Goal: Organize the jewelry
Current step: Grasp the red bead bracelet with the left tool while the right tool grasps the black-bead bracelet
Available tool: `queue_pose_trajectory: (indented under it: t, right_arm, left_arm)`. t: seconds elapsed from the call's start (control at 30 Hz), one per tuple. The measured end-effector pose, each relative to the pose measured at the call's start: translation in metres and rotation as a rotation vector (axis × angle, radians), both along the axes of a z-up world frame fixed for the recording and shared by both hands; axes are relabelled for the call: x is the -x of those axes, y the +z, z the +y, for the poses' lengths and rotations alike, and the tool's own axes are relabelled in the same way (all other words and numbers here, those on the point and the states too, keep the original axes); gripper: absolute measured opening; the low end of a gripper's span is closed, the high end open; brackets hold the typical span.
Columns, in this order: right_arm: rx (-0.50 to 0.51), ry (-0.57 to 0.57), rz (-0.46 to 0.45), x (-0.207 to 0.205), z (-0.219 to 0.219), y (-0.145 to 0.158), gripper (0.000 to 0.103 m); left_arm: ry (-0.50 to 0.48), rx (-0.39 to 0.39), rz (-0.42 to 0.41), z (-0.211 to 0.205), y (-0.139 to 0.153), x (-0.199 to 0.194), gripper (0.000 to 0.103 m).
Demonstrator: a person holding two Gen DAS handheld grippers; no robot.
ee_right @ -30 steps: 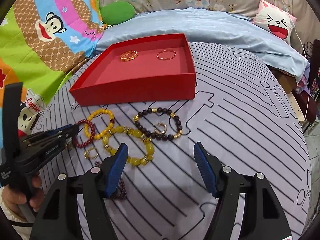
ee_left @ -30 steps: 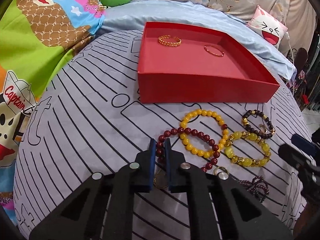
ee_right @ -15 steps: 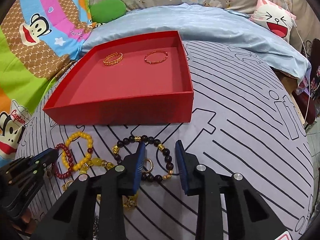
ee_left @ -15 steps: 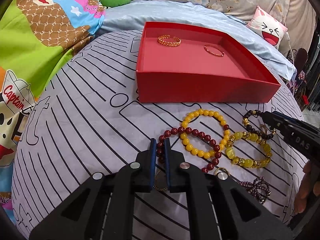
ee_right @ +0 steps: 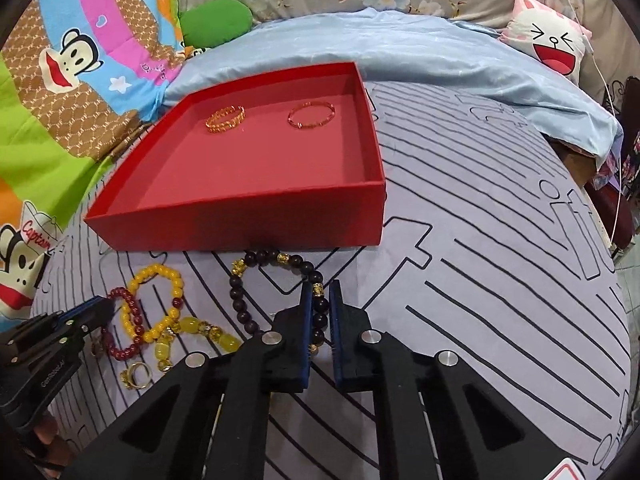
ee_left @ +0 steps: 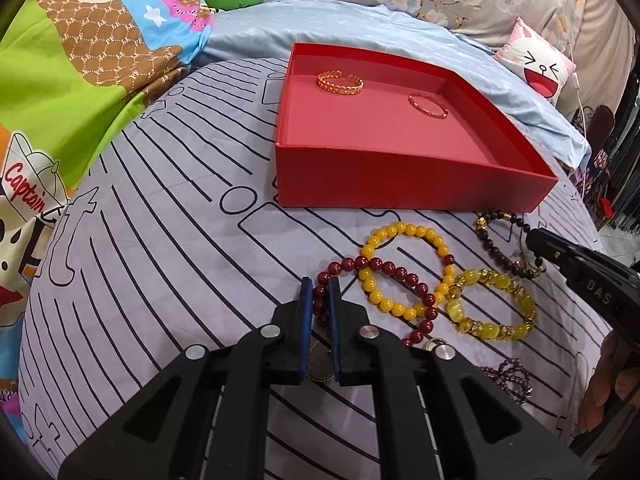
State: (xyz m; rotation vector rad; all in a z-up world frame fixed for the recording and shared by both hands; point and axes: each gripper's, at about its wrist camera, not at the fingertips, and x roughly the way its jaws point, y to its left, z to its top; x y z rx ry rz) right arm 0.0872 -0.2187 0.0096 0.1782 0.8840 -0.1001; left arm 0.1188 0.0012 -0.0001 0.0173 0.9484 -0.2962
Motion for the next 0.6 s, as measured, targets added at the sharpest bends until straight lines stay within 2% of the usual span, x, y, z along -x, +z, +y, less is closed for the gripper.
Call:
queue_pose_trajectory:
  t: [0.2, 0.6]
  right_arm:
    - [-0.007, 0.032, -0.058, 0.014, 0.010, 0.029, 0.008]
    - [0.013, 0.060, -0.139, 0.040, 0.019, 0.084, 0.008]
  left_arm:
    - [-0.007, 0.013, -0.020, 0.001, 0.014, 0.009, 0.008]
    - [-0.094, 0.047, -0.088, -0.013, 0.076, 0.031, 0.006]
